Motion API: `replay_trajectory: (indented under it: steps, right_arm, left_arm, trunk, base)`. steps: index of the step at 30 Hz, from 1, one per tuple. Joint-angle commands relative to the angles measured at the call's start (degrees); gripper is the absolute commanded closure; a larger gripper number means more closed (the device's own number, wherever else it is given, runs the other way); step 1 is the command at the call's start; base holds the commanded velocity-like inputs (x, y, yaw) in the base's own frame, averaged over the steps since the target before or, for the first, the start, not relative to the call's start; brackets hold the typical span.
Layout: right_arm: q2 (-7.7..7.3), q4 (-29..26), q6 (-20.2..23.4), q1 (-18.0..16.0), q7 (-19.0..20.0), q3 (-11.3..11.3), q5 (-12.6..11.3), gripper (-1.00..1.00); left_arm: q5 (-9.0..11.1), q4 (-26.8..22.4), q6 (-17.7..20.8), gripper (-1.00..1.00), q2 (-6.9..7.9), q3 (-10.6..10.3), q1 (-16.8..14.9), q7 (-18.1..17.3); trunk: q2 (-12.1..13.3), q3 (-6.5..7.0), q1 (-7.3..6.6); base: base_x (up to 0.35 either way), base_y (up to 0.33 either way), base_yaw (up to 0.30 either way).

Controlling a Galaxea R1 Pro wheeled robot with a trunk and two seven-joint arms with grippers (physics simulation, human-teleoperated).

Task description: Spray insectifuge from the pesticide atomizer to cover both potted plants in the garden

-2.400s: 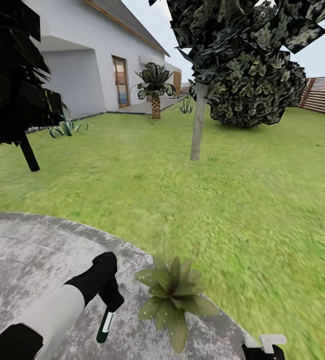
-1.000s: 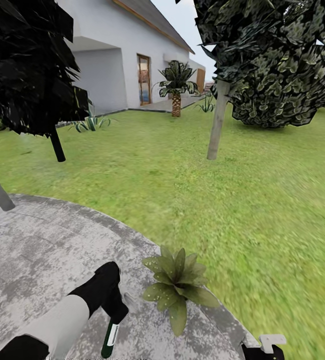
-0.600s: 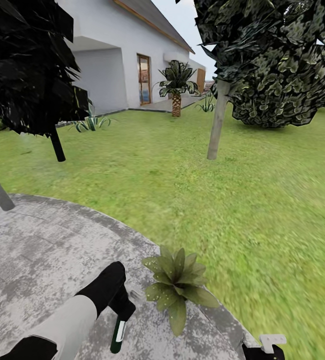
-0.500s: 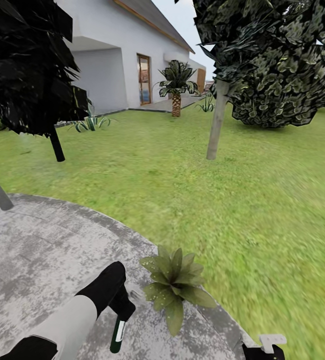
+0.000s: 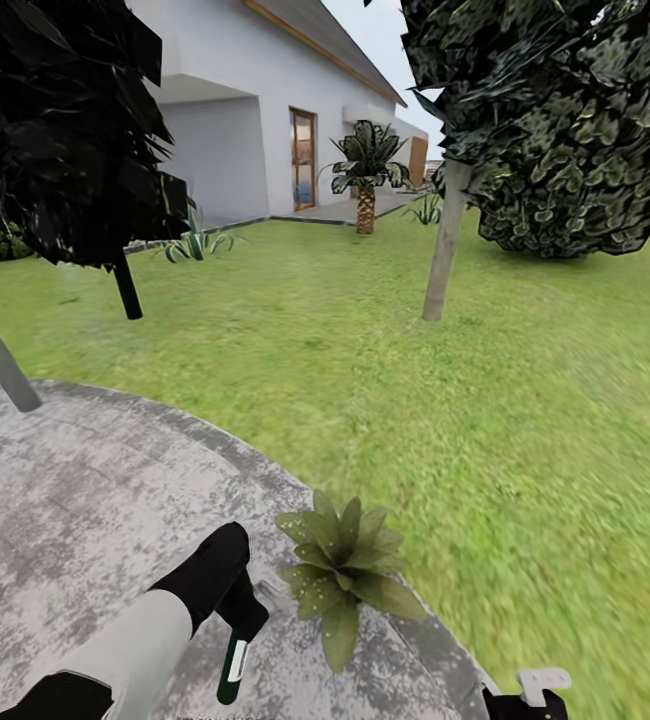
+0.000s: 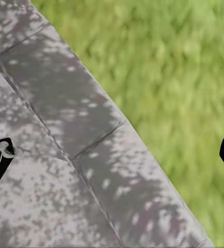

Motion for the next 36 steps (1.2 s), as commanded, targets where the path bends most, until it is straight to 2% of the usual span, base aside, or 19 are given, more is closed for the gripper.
replay_trajectory:
  steps: [1,9,16,24,30,36]
  right_arm:
    - [0.01,0.0,-0.2,0.0,0.4,-0.5,0.1,-1.00]
    - [0.02,0.0,-0.2,0.0,0.4,-0.5,0.2,-1.00]
    - [0.00,0.0,-0.2,0.0,0.6,-0.5,0.2,-1.00]
    - [0.02,0.0,-0.2,0.0,0.6,-0.5,0.2,-1.00]
    - [0.02,0.0,-0.2,0.0,0.6,-0.5,0.2,-1.00]
    - [-0.47,-0.2,-0.2,0.0,0.6,-0.5,0.4,-1.00]
  left_arm:
    - [-0.6,-0.1,0.1,1.00,0.00,-0.1,0.0,-0.6]
    - [-0.6,-0.4,0.1,1.00,-0.08,-0.3,0.0,-0.6]
    - [-0.6,-0.4,0.1,1.00,-0.09,-0.3,0.0,-0.6]
    - [-0.7,-0.4,0.1,1.00,-0.11,-0.6,0.0,-0.6]
    - [-0.7,-0.4,0.1,1.00,-0.26,-0.6,0.0,-0.6]
    - [-0.7,-0.5,0.1,1.00,-0.25,-0.7,0.0,-0.6]
  trunk:
    - [0.0,-0.05,-0.01]
    - [0.0,-0.05,-0.01]
    - [0.0,-0.05,-0.01]
    - [0.0,-0.05,-0.01]
    - [0.0,-0.05,-0.01]
    - [0.0,-0.05,-0.01]
  base:
    - [0.000,0.000,0.261]
    - [-0.071,-0.072,0.276]
    - [-0.075,-0.092,0.067]
    - [0.017,-0.020,0.262]
    - [0.128,-0.217,0.256]
    - [0.030,-0.268,0.022]
